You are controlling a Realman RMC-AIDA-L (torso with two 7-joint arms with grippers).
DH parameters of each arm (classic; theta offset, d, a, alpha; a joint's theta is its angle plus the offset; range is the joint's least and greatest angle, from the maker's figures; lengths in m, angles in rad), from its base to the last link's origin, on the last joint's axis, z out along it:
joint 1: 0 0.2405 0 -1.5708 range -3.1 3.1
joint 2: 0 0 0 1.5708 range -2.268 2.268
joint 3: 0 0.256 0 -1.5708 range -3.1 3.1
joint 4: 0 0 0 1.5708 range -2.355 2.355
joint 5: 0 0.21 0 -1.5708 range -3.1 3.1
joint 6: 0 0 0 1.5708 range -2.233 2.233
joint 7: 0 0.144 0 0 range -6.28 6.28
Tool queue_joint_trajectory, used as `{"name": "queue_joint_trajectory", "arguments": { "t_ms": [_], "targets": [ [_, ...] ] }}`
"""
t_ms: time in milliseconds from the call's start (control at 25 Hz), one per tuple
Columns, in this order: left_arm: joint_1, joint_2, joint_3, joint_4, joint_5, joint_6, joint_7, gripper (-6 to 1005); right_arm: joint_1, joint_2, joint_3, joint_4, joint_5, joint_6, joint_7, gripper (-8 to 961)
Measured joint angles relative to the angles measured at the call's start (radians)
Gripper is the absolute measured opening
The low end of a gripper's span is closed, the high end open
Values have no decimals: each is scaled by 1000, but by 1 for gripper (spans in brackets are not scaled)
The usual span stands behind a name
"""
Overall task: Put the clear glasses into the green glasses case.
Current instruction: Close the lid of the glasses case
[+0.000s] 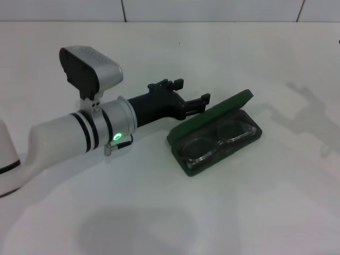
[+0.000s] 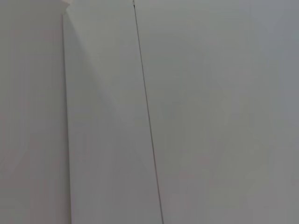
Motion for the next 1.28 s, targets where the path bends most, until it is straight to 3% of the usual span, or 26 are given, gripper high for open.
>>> {"name": "queue_joint_trajectory", "arguments": {
  "t_ms": [520, 680, 960, 1280],
  "targets": [
    [40, -1, 1, 10, -47, 59, 74, 857, 10, 0, -5, -6, -4, 30, 4, 843],
    [47, 3, 1, 11, -95, 123, 93, 857, 9, -10, -13, -42, -67, 47, 32, 842],
    [40, -1, 1, 6, -94, 145, 105, 857, 67, -36, -74, -172, -464, 135, 262, 842],
    [38, 0, 1, 11, -92, 139, 109, 857, 158, -37, -191, -179, -720, 127, 445, 842]
  ]
}}
